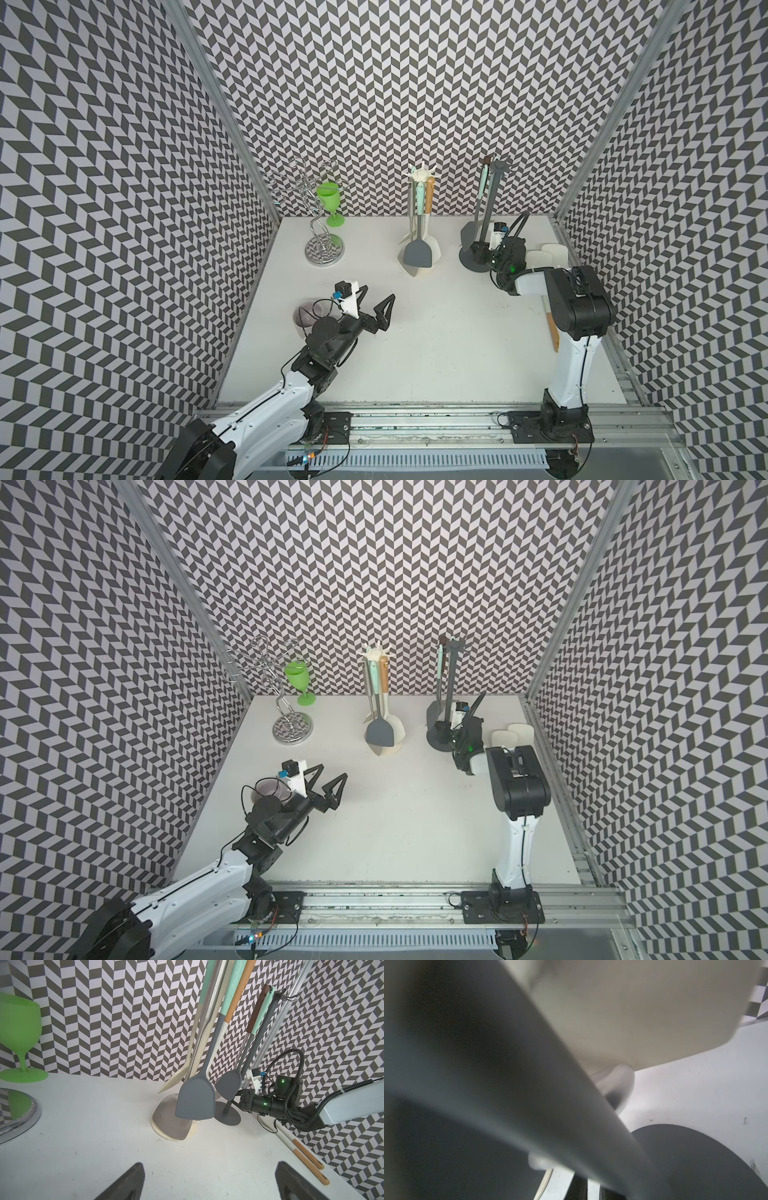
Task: Take the spatula off the kitchen utensil rack
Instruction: Adjust the rack at the center of the board.
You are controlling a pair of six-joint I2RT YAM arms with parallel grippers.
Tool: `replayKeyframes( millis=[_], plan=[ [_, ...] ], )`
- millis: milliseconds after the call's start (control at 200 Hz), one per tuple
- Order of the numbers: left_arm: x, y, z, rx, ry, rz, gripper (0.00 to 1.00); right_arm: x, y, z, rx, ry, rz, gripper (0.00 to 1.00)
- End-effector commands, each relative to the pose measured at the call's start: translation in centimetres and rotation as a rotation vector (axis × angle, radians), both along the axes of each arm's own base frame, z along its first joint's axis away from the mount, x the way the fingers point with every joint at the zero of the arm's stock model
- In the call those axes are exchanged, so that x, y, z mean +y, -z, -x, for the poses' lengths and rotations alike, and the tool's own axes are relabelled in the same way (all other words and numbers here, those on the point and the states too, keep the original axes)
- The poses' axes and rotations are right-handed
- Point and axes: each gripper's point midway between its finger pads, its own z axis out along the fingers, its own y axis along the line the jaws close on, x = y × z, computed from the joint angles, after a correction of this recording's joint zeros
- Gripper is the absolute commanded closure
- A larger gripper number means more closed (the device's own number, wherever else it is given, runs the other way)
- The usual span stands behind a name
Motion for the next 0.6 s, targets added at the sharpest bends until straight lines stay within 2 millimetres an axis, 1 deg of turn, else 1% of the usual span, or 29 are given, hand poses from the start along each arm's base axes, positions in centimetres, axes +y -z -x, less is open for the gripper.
replayKeyframes(
  millis=[0,95,170,280,320,351,386,426,516,596],
  plan=[
    [-0.2,-2.0,0.0,-0.050,0.002,0.016,0.00,0.8,-1.7,-0.7,-0.071,-0.027,0.023,0.85],
    [-0.1,-2.0,0.0,-0.053,0.001,0.016,0.00,0.6,-2.3,-0.1,-0.075,-0.026,0.036,0.82],
    [-0.1,-2.0,0.0,-0.055,-0.002,0.013,0.00,0.4,-2.8,0.8,-0.074,-0.018,0.037,0.71],
    [0.1,-2.2,0.1,-0.060,-0.008,0.017,0.00,-0.2,-3.4,2.1,-0.047,0.002,0.042,0.61],
    [0.2,-2.3,0.2,-0.062,-0.010,0.020,0.00,-0.4,-3.4,2.6,-0.027,0.008,0.042,0.59],
    [0.2,-2.4,0.2,-0.064,-0.011,0.023,0.00,-0.5,-3.9,3.0,-0.023,0.006,0.043,0.58],
    [0.3,-2.6,0.3,-0.066,-0.013,0.029,0.00,-0.5,-3.9,3.7,-0.004,0.002,0.047,0.56],
    [0.5,-2.9,0.5,-0.072,-0.014,0.037,0.00,-0.6,-4.7,4.5,-0.003,0.000,0.050,0.55],
    [0.8,-3.8,1.0,-0.089,-0.013,0.065,0.00,-0.8,-5.8,6.7,0.011,-0.004,0.064,0.51],
    [1.0,-4.5,1.6,-0.099,-0.004,0.103,0.00,-0.9,-7.5,8.8,0.006,-0.015,0.058,0.49]
  ],
)
